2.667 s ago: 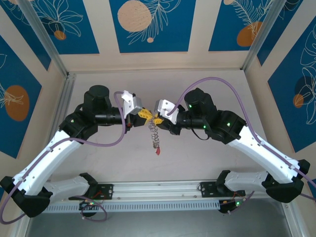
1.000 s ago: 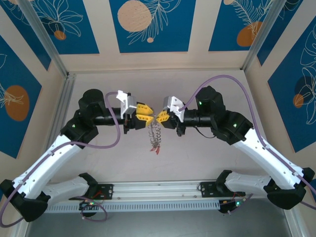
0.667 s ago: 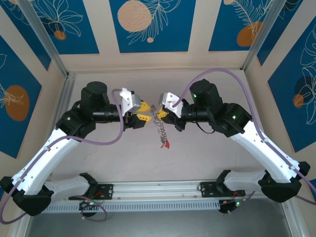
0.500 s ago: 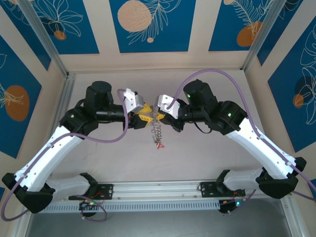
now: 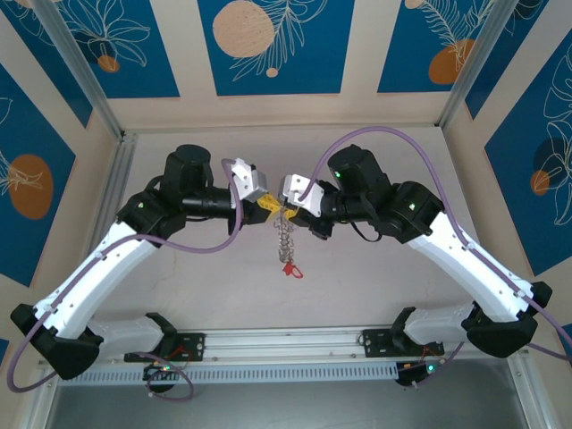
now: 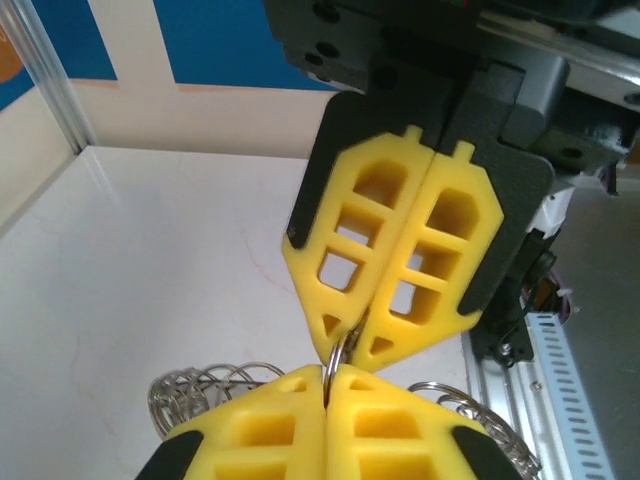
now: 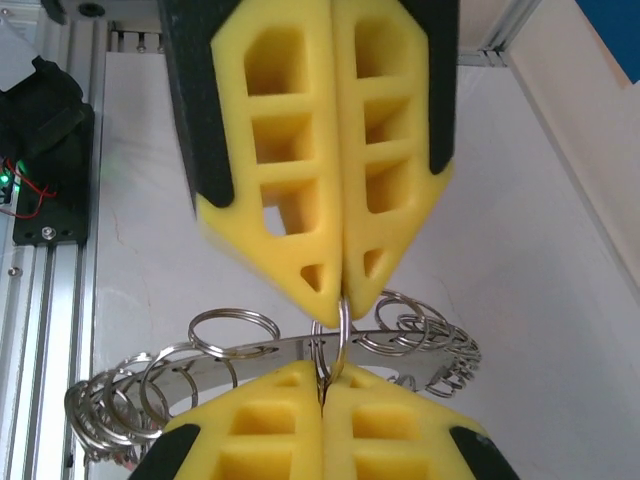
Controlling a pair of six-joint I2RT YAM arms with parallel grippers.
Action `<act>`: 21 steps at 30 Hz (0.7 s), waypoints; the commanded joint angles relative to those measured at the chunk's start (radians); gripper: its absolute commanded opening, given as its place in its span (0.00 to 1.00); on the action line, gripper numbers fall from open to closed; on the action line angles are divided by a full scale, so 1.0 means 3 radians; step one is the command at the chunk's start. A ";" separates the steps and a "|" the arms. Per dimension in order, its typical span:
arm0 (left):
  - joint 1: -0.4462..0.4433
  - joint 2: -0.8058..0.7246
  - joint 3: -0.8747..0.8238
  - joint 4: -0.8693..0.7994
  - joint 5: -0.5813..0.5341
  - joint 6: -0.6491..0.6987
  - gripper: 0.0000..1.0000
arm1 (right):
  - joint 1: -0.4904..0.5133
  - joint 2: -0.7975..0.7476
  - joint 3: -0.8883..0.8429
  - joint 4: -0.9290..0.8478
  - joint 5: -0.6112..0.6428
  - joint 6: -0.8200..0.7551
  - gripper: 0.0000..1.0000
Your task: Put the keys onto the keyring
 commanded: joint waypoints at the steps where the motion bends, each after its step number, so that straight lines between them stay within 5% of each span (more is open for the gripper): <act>1: -0.0025 -0.0076 -0.0151 0.0473 0.0235 -0.0192 0.00 | -0.0033 -0.0142 -0.0047 0.0277 -0.0255 0.0077 0.00; 13: 0.0064 -0.0305 -0.1045 0.3016 0.0595 -0.1674 0.00 | -0.0360 -0.0641 -0.0683 0.1004 -0.0837 0.0665 0.10; 21: 0.0067 -0.0202 -0.1316 0.4067 0.0586 -0.2312 0.00 | -0.0466 -0.0792 -0.0835 0.1221 -0.1094 0.0761 0.15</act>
